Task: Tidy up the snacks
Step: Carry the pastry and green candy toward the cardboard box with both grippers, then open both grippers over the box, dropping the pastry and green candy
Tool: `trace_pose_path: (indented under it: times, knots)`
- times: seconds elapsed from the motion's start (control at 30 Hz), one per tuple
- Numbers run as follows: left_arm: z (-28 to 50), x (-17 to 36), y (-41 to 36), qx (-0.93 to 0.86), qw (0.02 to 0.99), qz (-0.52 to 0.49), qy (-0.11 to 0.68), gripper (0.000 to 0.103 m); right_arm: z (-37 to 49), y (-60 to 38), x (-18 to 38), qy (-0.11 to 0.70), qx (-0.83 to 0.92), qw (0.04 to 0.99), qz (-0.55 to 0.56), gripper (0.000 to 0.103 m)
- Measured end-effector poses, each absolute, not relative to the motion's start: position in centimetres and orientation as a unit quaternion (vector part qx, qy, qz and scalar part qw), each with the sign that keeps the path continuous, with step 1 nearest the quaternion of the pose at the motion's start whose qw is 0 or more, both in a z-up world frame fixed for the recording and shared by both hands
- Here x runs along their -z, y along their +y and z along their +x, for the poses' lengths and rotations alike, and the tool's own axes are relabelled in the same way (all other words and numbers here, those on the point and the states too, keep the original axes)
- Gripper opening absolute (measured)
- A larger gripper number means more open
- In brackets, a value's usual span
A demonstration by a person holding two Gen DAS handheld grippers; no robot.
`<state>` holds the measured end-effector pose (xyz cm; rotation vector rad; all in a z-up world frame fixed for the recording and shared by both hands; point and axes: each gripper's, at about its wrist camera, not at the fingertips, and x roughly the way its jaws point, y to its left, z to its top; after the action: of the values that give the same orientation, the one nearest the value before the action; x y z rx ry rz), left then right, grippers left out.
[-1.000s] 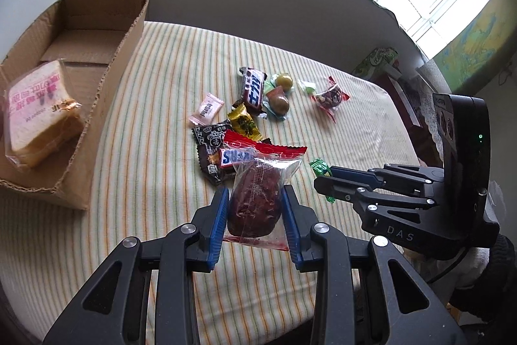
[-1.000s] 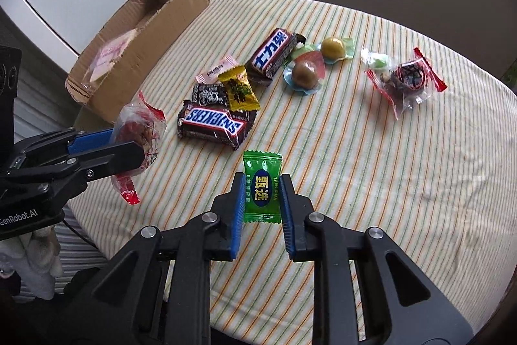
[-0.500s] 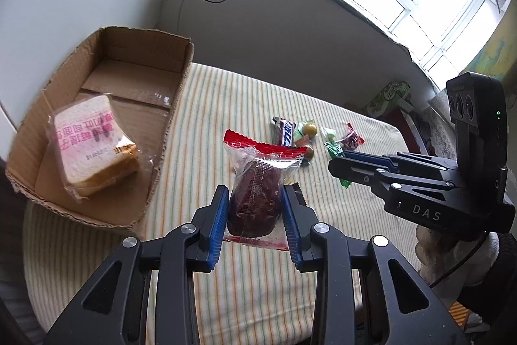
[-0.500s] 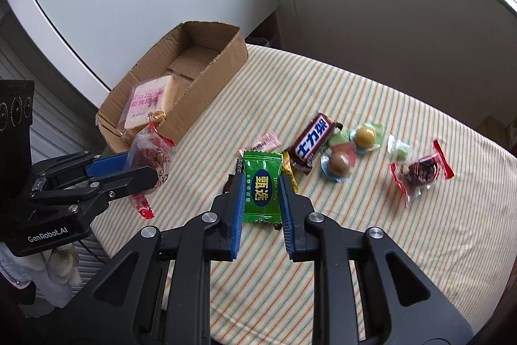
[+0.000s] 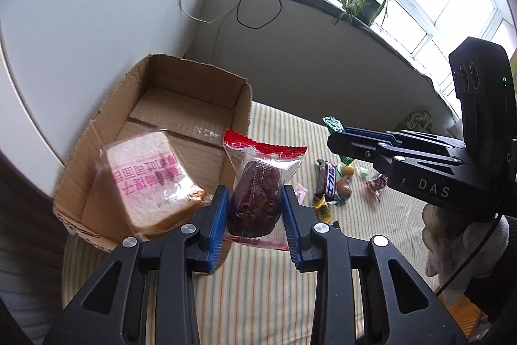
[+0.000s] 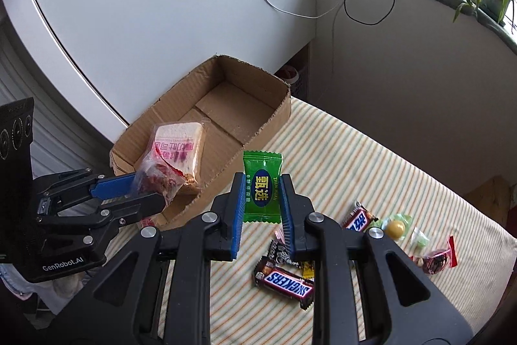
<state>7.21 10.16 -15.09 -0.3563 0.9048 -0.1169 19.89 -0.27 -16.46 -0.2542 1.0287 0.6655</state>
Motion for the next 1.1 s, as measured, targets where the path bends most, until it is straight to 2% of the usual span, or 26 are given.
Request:
trace_pose_path:
  times: [0.5,0.9,1.0,1.1]
  knots:
    - [9.5,16.6,13.2,0.024,0.877,-0.195,0.439,0.031,24.0,6.1,19.3,0.493,-0.329,0.79,-0.155,0.021]
    - [10.0,17.4,13.3,0.018,0.871,-0.206,0.446,0.031,25.0,7.6,20.9,0.499,-0.334,0.784,-0.159,0.023]
    - [10.1,17.4,13.4,0.016,0.87,-0.209,0.447,0.032,25.0,7.7,20.9,0.499,-0.333,0.784,-0.163,0.028]
    - [10.1,17.5,13.3,0.017,0.87,-0.207,0.448,0.033,25.0,7.6,20.6,0.492,-0.329,0.789,-0.164,0.05]
